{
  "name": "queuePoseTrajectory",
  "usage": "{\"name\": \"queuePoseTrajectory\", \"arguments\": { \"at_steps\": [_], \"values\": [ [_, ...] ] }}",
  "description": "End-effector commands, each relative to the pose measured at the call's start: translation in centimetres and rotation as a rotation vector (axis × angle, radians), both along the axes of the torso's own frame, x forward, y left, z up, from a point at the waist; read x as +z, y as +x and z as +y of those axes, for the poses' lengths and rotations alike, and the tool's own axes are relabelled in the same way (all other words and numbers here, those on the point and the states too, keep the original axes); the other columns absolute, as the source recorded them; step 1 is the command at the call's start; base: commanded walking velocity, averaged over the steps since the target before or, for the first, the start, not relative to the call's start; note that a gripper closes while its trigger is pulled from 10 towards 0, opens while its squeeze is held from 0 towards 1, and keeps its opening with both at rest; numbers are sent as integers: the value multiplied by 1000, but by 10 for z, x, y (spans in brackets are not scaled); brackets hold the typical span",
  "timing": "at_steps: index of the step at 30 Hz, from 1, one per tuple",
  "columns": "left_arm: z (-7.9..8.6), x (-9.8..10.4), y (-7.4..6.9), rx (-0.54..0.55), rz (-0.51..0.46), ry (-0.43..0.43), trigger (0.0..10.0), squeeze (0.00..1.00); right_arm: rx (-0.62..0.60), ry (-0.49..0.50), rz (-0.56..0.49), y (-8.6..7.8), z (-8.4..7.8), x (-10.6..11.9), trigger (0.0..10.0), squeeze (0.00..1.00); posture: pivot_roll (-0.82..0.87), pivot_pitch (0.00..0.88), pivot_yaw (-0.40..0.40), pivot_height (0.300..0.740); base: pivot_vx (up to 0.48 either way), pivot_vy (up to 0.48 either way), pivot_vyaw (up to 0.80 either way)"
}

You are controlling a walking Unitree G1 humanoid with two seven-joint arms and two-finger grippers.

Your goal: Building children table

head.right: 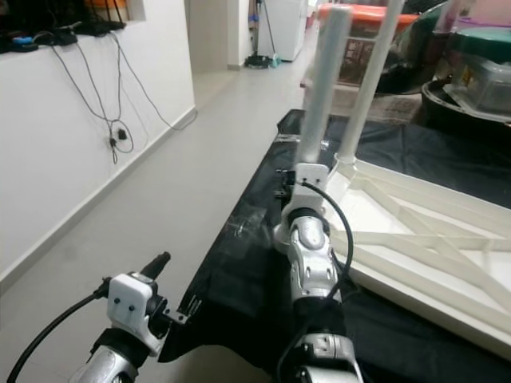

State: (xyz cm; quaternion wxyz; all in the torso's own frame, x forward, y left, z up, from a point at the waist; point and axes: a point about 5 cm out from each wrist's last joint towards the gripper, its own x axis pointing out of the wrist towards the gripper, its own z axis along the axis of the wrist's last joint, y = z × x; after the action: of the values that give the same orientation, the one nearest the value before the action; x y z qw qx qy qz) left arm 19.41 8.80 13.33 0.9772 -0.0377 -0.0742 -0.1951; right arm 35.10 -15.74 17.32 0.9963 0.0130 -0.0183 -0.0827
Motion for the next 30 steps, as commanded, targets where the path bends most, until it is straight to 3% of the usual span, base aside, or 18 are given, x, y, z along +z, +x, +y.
{"name": "queuePoseTrajectory", "arguments": {
  "at_steps": [1,2,3,4,5,8,12,13,14,16,18,19,21,22,23,25,28,30],
  "values": [
    [0,-4,-1,-4,16,10,10000,0,-46,-6,59,-3,-6,-10,0,0,92,0,-28,740,0,0,0],
    [0,-4,-1,-4,16,10,10000,0,-52,-7,55,-3,-4,-11,0,0,92,0,-28,740,0,0,0],
    [0,-4,-1,-4,16,10,10000,0,3,12,35,0,7,-10,9255,0,92,0,-28,740,0,0,0],
    [0,-4,-1,-4,16,10,10000,0,3,12,35,0,7,-10,9255,0,92,0,-28,740,0,0,0],
    [-1,-4,-1,-4,17,10,10000,0,88,45,2,2,20,-8,10000,976,92,0,-28,740,0,0,0],
    [-1,-4,-1,-4,17,9,10000,0,177,73,-45,3,35,-2,10000,1000,92,0,-28,740,0,0,0],
    [-1,-5,-1,-4,18,9,10000,0,215,101,-58,6,38,2,10000,1000,93,0,-27,740,0,0,0],
    [-1,-5,-1,-4,18,9,10000,0,287,140,-73,9,40,6,10000,0,92,0,-29,740,0,0,0],
    [-1,-6,-1,-4,19,9,10000,0,339,168,-85,11,41,8,10000,0,92,0,-29,740,0,0,0],
    [-1,-6,-1,-3,18,8,10000,0,620,259,-73,16,45,12,10000,0,92,0,-29,740,0,0,0],
    [-1,-6,0,-4,17,8,10000,0,913,271,-35,11,48,12,10000,0,90,0,-24,740,0,0,0],
    [-1,-6,0,-4,17,8,10000,0,913,271,-35,11,48,12,10000,0,90,0,-24,740,0,0,0],
    [-1,-6,0,-5,17,8,10000,0,1004,262,-11,8,48,10,10000,0,90,0,-24,740,0,0,0],
    [-1,-6,0,-6,17,8,10000,0,1116,240,28,3,47,7,10000,0,90,0,-24,740,0,0,0],
    [-1,-6,0,-6,17,8,10000,0,1116,240,28,3,47,7,10000,0,90,0,-24,740,0,0,0],
    [-1,-6,1,-5,16,11,10000,0,1368,187,107,-7,47,1,10000,0,94,0,-29,740,0,0,0],
    [-1,-6,2,-6,15,11,10000,0,1460,158,138,-11,48,-1,10000,0,94,0,-29,740,0,0,0],
    [0,-6,2,-4,13,11,10000,0,1617,112,192,-16,51,-5,10000,0,97,0,-31,740,0,0,0]
  ]
}}
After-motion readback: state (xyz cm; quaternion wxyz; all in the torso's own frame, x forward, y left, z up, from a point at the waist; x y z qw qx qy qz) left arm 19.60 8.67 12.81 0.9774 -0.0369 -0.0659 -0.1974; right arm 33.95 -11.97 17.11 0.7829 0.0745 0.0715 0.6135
